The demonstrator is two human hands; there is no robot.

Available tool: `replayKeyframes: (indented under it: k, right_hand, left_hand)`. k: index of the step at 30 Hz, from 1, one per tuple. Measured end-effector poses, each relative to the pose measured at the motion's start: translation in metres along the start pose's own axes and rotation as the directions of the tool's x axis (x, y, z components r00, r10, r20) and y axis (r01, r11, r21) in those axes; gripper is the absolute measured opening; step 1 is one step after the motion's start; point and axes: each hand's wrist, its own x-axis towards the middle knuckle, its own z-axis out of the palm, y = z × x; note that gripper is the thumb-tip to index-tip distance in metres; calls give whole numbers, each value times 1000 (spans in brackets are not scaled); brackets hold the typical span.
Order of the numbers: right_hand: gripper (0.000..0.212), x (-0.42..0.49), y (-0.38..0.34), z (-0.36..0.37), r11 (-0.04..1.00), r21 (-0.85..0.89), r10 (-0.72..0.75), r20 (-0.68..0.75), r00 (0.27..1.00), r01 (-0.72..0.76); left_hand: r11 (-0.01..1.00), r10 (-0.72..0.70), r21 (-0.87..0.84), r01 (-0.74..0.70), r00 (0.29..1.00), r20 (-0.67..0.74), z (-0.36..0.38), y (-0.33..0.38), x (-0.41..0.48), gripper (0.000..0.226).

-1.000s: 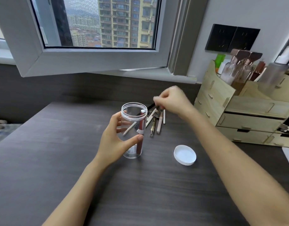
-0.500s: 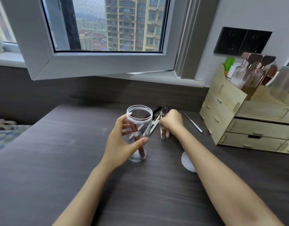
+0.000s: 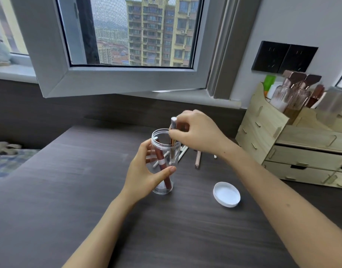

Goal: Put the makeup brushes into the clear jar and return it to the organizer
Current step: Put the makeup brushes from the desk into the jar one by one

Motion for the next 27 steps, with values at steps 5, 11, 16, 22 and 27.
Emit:
replayKeyframes:
  k: [5, 11, 16, 22, 27]
  right_hand:
    - [15, 3, -1, -10, 995, -91, -23, 254, 967, 47]
    - [22, 19, 53, 2, 847, 420, 314, 98, 945, -325]
    - [22, 23, 116, 73, 784, -51, 620, 24, 784, -619]
    - [30, 24, 133, 100, 703, 11, 711, 0, 703, -711]
    - [10, 19, 104, 48, 569, 647, 701, -60, 710, -507]
  left_hand:
    - [1000, 25, -1, -25, 1000, 13, 0, 1, 0, 79]
    - [1000, 6, 4, -6, 1000, -11, -1, -2, 2, 76]
    - [1000, 4, -2, -4, 1000, -11, 0, -1, 2, 77]
    - [1000, -10, -6, 10, 1000, -19, 0, -2, 1, 76]
    - [1000, -9, -22, 9, 1000, -15, 1, -2, 0, 77]
